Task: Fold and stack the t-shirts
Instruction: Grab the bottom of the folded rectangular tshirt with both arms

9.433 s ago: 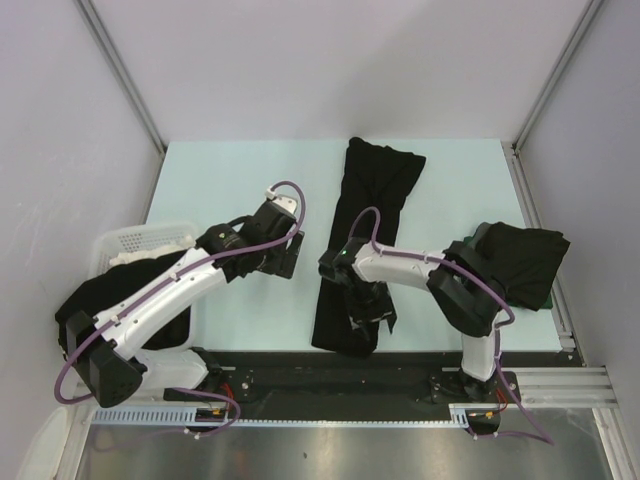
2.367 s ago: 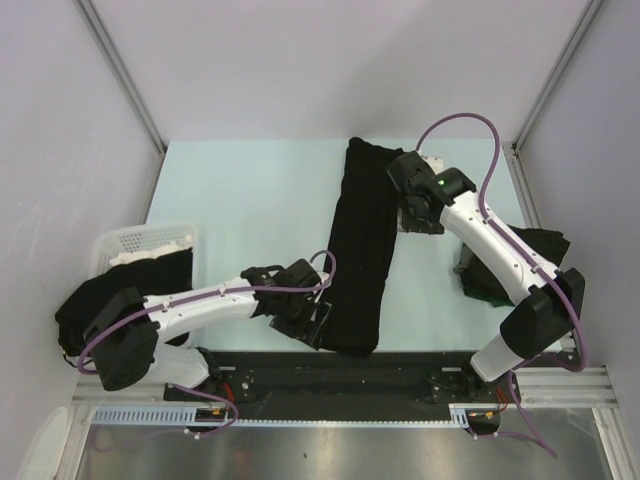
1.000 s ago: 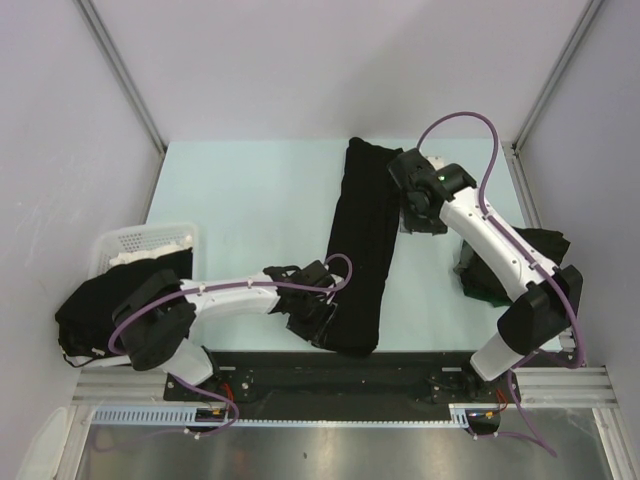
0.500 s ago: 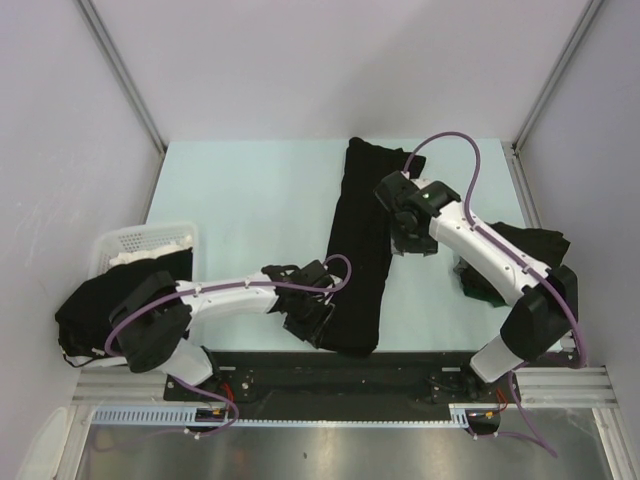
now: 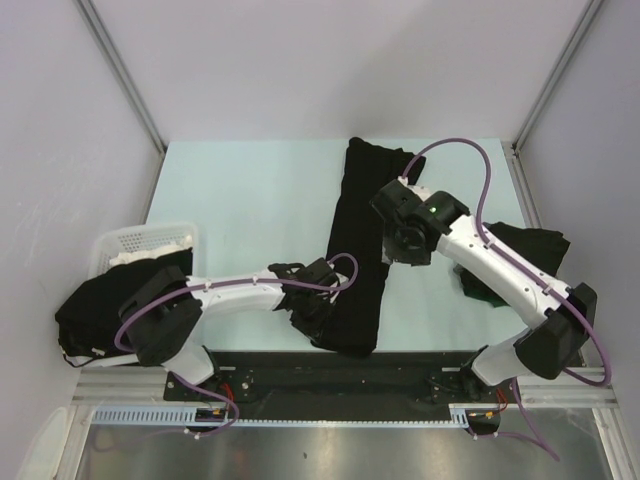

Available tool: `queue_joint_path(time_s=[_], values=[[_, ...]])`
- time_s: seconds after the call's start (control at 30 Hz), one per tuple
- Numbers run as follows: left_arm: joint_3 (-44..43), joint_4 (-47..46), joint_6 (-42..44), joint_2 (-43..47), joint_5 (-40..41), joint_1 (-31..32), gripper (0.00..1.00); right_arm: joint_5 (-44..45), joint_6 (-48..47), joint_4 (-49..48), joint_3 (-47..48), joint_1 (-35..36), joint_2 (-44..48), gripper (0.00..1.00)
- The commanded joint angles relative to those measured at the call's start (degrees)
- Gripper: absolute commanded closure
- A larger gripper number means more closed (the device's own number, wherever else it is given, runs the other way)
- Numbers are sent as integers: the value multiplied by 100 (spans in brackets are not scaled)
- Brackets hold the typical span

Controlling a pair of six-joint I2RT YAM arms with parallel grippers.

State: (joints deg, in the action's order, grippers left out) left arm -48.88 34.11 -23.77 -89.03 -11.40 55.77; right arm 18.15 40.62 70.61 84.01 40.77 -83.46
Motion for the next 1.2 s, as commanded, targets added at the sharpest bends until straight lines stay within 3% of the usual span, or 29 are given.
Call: queue_joint_path(time_s=[0.0,0.13,0.37,0.73,1.17], values=[[-174,-106,162,-114,-99,22,87,39,446,173,46,255,58,46],[-157,-71,206,-141,-91,22,100,31,578,190,46,440,58,46],[-271,78,267,-53,-47,22,100,-31,728,445,-261,861,-336,48],[-552,430,355,62,50,31,100,-550,1422,-267,-1176,1003,-417,45],[-482,492,391,88,24,31,100,-804,2362,-1416,-2722,818,865,43]])
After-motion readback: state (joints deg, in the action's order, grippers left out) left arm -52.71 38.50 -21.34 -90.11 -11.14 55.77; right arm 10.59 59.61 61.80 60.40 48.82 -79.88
